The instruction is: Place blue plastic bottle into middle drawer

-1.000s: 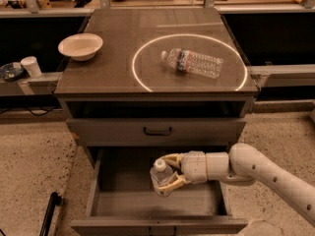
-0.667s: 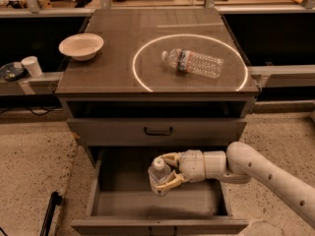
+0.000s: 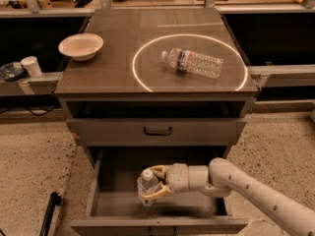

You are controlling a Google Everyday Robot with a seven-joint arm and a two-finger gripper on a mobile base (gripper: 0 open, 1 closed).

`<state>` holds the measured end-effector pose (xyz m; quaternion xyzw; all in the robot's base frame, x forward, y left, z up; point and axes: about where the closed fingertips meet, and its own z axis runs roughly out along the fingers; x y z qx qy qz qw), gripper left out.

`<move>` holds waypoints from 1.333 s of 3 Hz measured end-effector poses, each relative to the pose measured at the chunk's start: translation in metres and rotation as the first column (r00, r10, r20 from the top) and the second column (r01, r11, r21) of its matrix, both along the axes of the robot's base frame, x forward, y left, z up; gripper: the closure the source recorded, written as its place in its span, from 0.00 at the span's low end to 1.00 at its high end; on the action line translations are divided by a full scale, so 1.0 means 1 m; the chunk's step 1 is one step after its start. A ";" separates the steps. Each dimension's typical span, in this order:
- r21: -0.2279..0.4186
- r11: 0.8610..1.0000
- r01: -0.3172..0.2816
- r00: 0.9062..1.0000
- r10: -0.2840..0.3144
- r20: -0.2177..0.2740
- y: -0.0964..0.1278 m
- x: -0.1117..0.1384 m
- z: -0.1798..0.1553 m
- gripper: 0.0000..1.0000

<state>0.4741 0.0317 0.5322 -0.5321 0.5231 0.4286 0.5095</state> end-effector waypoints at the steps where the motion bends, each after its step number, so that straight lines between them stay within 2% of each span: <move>1: -0.052 0.996 0.069 0.997 -0.070 -0.026 0.011 0.006 -0.049 1.00; 2: -0.066 0.991 0.113 0.993 -0.114 -0.018 0.014 0.014 -0.069 1.00; 3: -0.044 0.989 0.140 0.990 -0.140 0.007 0.014 0.019 -0.078 0.81; 4: -0.042 0.989 0.143 0.990 -0.143 0.010 0.014 0.019 -0.079 0.57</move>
Offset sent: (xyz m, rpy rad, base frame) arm 0.0236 0.0126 -0.0921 -0.0855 0.0145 -0.1698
